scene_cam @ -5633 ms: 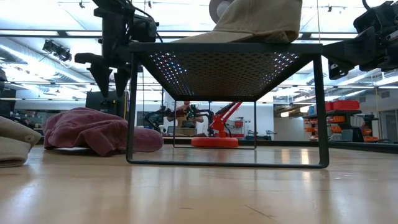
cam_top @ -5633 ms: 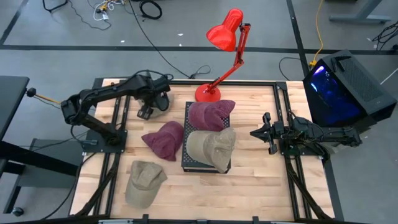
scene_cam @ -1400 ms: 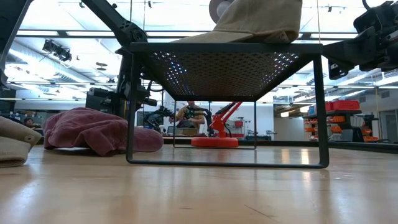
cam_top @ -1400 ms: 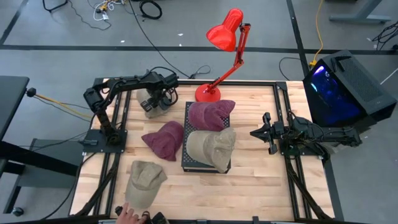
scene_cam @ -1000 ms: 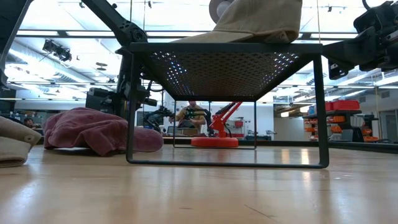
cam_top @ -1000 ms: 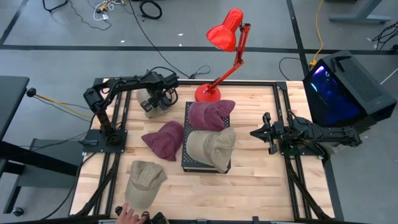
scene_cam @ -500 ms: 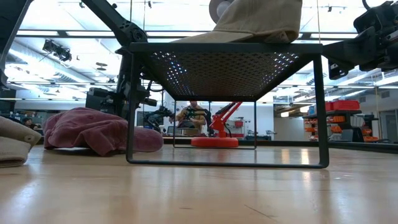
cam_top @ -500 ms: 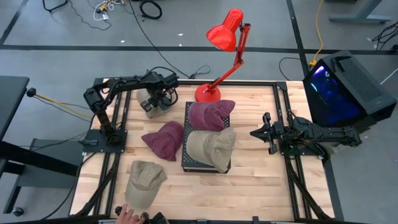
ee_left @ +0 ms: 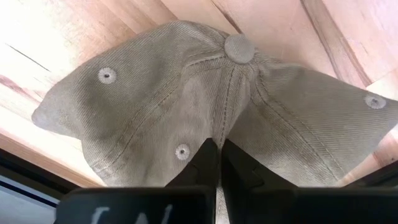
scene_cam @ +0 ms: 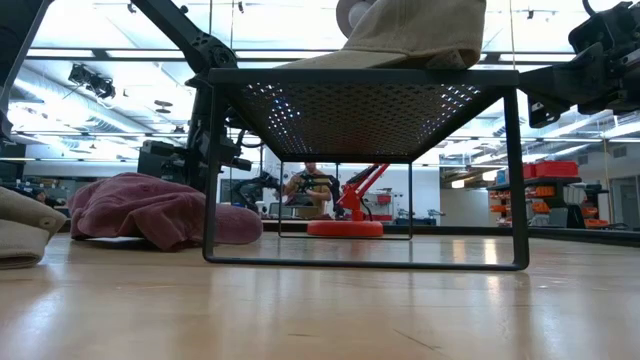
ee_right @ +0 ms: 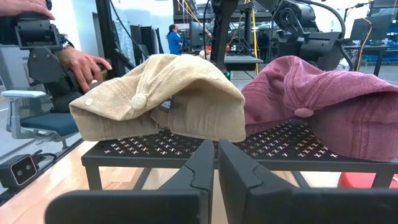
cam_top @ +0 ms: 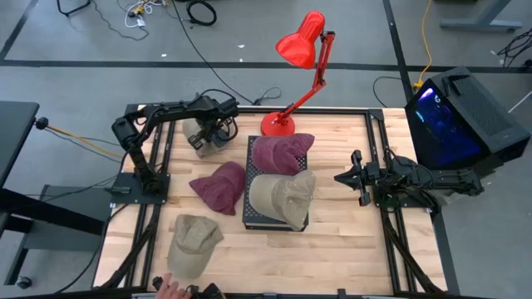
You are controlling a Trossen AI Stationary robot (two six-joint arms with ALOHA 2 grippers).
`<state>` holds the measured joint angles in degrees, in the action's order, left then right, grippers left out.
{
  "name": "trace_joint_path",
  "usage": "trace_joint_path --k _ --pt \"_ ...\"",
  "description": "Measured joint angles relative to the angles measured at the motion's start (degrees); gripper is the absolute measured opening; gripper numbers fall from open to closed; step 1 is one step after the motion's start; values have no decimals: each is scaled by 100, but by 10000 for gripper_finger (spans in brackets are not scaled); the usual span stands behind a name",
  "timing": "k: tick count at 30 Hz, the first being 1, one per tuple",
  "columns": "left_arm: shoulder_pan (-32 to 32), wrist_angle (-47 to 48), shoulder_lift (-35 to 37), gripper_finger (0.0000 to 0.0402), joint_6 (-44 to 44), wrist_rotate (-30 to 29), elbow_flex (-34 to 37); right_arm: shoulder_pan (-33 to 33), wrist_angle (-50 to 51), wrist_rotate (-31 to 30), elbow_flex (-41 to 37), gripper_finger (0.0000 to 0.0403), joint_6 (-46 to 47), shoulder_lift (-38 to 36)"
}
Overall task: Pick & Place hat
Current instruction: Stack the top brown cap on top of the brown cap on the shelf
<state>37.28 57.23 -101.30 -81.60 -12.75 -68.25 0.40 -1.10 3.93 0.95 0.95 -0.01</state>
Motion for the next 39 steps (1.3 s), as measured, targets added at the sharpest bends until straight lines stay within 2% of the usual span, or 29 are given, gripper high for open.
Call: trace_joint_path --k 19,25,39 --pt "-2 172 50 6 151 -3 0 2 0 -1 0 27 0 0" --pt "-2 222 273 6 201 -45 0 0 0 1 0 27 0 0" --pt "4 334 885 6 926 109 0 1 -2 -1 0 27 0 0"
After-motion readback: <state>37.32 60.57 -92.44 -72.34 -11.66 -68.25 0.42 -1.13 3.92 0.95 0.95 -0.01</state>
